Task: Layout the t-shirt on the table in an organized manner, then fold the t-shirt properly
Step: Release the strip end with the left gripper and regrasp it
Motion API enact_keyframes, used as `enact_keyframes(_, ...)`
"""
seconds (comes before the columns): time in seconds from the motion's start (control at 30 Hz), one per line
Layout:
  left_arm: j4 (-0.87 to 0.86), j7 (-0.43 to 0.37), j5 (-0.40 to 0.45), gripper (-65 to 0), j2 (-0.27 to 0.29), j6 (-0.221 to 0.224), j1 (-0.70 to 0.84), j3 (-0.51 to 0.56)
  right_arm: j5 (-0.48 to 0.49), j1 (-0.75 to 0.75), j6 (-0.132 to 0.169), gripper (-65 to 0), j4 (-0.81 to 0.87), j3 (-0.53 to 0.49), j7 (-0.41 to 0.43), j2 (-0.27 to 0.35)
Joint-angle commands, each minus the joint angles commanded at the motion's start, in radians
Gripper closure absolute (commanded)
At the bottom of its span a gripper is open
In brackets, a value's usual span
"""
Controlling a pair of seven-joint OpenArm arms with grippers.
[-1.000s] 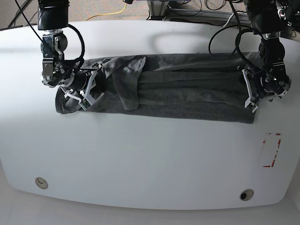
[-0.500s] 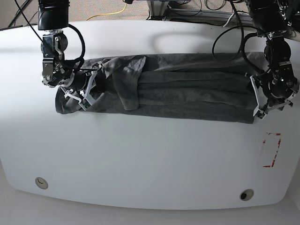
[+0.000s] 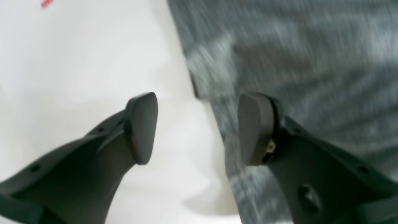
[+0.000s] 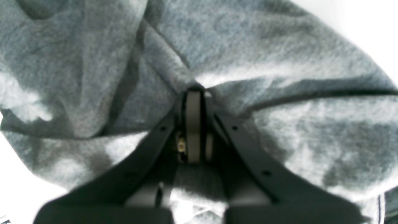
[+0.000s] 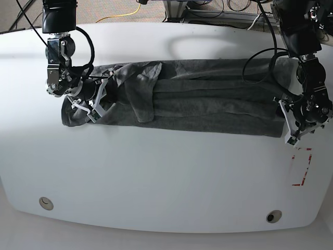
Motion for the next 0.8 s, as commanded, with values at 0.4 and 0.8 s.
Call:
enact_keyframes(0.4, -0.236, -0.092, 0.003, -38.3, 0.0, 0.0, -0.078, 0.002, 0.0, 0.0, 0.0, -2.1, 0.003, 0.003, 0.0, 0.0)
enact_keyframes(0.8, -0.247, -0.117, 0.005, -5.1, 0.0, 0.0, -0.074, 0.003, 0.0, -0.002, 0.0, -2.1, 0.0, 0.003, 0.0, 0.0)
